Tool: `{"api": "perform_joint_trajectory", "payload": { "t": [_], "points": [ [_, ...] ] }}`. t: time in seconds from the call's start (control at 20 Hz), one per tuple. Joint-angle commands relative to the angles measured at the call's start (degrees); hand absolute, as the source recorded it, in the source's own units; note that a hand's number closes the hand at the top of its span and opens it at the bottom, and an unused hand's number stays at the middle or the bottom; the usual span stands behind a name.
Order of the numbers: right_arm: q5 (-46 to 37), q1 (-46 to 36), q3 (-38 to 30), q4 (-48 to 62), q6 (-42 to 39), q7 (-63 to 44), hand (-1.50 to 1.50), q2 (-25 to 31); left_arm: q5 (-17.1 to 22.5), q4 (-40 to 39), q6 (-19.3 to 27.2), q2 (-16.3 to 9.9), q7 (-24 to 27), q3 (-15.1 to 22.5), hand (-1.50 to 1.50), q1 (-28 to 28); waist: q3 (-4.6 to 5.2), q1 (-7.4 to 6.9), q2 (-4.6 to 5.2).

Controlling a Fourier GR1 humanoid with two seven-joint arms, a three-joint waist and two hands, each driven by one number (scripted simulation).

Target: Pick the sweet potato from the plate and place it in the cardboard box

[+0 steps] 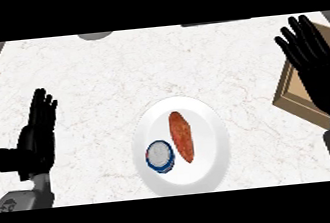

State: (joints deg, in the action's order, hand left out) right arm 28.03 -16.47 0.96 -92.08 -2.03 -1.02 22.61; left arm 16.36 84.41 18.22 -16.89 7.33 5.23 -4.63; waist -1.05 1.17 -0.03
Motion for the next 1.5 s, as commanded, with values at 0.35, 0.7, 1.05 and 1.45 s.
{"api": "perform_joint_trajectory", "payload": {
  "t": [0.35, 0.7, 1.05, 1.45],
  "points": [
    [-17.63, -9.71, 5.14, -4.96, -0.63, -8.83, -1.50, 15.48, -9.53, 3.88, -13.25, -11.03, -0.96, 10.13, 0.00, -6.71, 1.20, -0.70, -0.04],
    [-29.51, -6.32, 12.95, -4.30, -3.78, 6.70, -1.50, 12.47, -10.57, 0.74, -16.05, -10.20, 0.59, 9.58, 0.00, -8.94, 1.05, -1.30, 0.14],
    [-37.48, -13.34, 19.01, -6.06, -11.53, -0.83, -1.50, 17.17, -9.01, 2.26, -19.31, -12.40, -1.12, 6.92, 0.00, -8.91, 1.14, -1.85, -0.04],
    [-41.73, -23.47, 32.67, -11.68, -24.48, -22.06, -1.50, 11.15, -10.78, 1.31, -18.58, -10.40, -1.27, 7.20, 0.00, -9.97, 1.21, -2.17, -0.11]
  ]
}}
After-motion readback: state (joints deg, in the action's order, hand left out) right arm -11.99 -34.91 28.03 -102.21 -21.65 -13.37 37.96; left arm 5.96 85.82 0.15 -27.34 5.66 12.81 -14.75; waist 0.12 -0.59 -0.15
